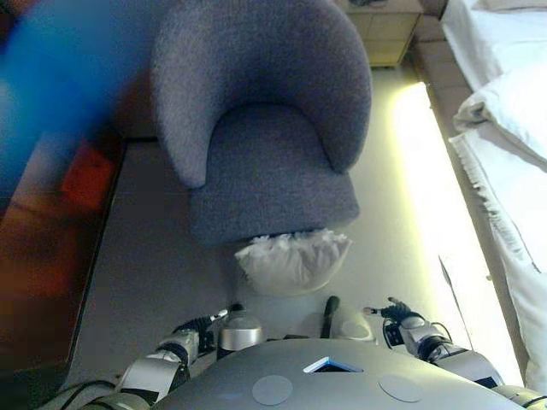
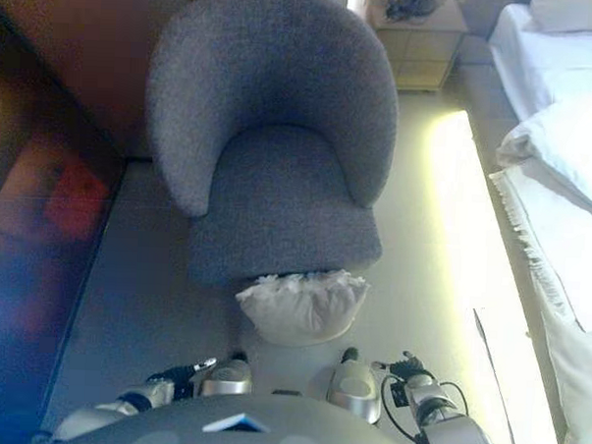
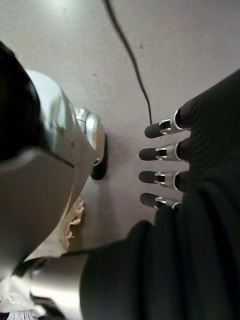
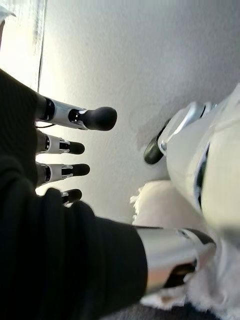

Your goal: Pick up the cushion and take it to the sofa

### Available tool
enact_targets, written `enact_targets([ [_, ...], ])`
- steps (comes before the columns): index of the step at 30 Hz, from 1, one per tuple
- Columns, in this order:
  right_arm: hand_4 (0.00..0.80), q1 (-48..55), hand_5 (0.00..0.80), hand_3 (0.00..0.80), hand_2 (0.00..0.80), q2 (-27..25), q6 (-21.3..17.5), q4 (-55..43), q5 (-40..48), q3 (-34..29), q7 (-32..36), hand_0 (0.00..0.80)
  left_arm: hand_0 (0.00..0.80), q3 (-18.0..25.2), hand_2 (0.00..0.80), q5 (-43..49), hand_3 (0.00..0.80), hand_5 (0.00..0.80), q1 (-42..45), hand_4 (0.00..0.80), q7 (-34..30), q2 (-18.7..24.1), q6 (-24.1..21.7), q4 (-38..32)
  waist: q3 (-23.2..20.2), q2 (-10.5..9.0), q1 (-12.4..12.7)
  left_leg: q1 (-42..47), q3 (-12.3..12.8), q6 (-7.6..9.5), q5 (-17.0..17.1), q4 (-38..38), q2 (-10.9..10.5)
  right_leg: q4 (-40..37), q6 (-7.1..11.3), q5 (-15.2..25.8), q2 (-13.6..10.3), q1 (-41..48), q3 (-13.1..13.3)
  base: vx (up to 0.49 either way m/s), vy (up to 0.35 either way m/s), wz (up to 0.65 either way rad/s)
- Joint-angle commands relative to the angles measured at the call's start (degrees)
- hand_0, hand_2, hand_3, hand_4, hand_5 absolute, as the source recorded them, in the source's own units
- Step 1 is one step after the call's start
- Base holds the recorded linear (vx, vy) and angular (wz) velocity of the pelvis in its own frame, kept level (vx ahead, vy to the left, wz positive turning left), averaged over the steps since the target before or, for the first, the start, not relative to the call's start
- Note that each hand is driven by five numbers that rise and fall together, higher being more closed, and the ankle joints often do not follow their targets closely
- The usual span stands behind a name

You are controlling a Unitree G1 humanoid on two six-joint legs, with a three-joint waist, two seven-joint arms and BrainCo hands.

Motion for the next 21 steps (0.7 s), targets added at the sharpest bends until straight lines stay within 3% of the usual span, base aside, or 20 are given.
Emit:
enact_targets([
  [1,0.0,-4.49,0.0,0.0,0.0,-0.28,-3.92,0.58,3.42,-0.81,-3.97,0.0,0.0,0.09,0.0,1.36,0.0,0.0,-2.47,0.0,4.58,2.11,-3.97,0.11,2.67,-3.56,0.23,-2.86,-0.74,-2.11,3.88,-0.32,2.26,-7.63,3.1,0.66,-5.24,7.55,-0.09,0.166,0.122,0.24],
  [6,0.0,-10.68,0.0,0.0,0.0,-0.9,-5.56,-2.38,7.1,0.45,-9.48,0.0,0.0,-1.44,0.0,-0.04,0.0,0.0,-7.71,0.0,7.81,3.91,-8.74,-2.03,7.01,-2.83,0.4,-9.26,-1.83,-2.74,3.68,1.95,1.68,-5.72,4.04,0.47,-6.4,2.15,2.07,-0.163,0.068,0.11],
  [16,0.0,-22.81,0.0,0.0,0.0,-1.29,-8.45,-4.58,6.88,3.37,-16.41,0.0,0.0,-6.82,0.0,-4.95,0.0,0.0,-19.23,0.0,15.03,5.54,-13.71,-5.04,18.14,-2.58,-0.92,-21.45,-1.94,-1.26,4.22,3.95,-1.92,-3.16,5.24,4.03,-7.96,-12.3,4.12,-0.175,-0.001,0.01],
  [17,0.0,-23.1,0.0,0.0,0.0,-1.41,-8.65,-5.22,6.86,3.77,-17.45,0.0,0.0,-6.85,0.0,-4.81,0.0,0.0,-19.53,0.0,15.67,5.26,-15.17,-5.17,19.12,-2.57,-1.03,-23.09,-1.98,-1.28,4.42,4.76,-2.13,-2.6,5.21,4.4,-7.98,-13.89,4.26,-0.188,-0.047,0.03],
  [18,0.0,-22.95,0.0,0.0,0.0,-1.42,-9.58,-5.83,6.26,3.93,-19.04,0.0,0.0,-7.04,0.0,-7.7,0.0,0.0,-19.75,0.0,13.75,4.89,-23.1,-6.39,20.42,-2.42,-1.32,-24.62,-1.98,-1.21,4.65,5.35,-2.33,-2.01,5.21,4.71,-8.06,-15.53,4.63,-0.176,-0.019,-0.01],
  [19,0.0,-22.56,0.0,0.0,0.0,-1.69,-11.32,-6.23,5.45,3.84,-20.42,0.0,0.0,-6.99,0.0,-3.93,0.0,0.0,-19.96,0.0,18.55,4.88,-17.14,-6.87,21.84,-2.54,-1.71,-25.93,-1.84,-1.09,4.68,5.91,-2.65,-1.17,5.31,4.92,-8.09,-17.42,5.02,-0.187,0.002,-0.02],
  [21,0.0,-20.9,0.0,0.0,0.0,-2.65,-12.77,-9.5,3.69,3.93,-23.22,0.0,0.0,-7.11,0.0,-5.13,0.0,0.0,-19.54,0.0,19.6,5.35,-19.12,-9.27,23.19,-2.41,-2.59,-28.26,-1.67,-1.11,5.16,5.83,-2.86,-0.17,5.42,5.12,-7.93,-20.4,5.37,-0.104,0.008,-0.07],
])
